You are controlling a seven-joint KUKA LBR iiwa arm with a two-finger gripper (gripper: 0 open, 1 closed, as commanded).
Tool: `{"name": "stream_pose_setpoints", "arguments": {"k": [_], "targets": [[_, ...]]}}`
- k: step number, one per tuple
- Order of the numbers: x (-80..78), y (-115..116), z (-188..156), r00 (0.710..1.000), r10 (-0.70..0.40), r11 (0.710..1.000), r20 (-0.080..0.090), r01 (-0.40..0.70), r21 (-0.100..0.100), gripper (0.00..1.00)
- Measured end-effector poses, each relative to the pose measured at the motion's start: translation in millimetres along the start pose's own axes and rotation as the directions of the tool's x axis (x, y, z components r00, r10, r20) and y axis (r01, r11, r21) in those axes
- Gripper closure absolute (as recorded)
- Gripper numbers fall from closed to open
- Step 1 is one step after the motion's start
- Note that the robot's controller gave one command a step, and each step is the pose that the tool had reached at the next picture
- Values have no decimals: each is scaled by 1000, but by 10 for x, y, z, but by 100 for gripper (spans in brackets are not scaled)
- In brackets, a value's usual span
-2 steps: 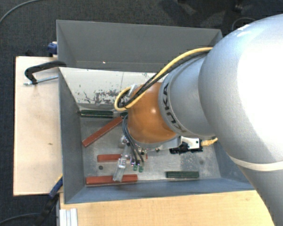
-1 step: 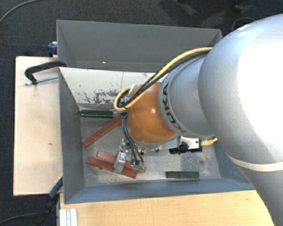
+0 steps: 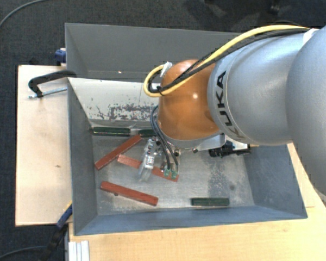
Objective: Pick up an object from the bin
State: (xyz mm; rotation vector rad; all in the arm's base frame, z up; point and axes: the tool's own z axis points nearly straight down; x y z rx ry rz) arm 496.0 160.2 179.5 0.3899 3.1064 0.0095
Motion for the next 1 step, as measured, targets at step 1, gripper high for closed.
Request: {"name": "stream_pose_setpoints", "arguments": {"k": [1], "targets": [[-11,11,-85,1000,-1,1000,-6,1,4,100]]}}
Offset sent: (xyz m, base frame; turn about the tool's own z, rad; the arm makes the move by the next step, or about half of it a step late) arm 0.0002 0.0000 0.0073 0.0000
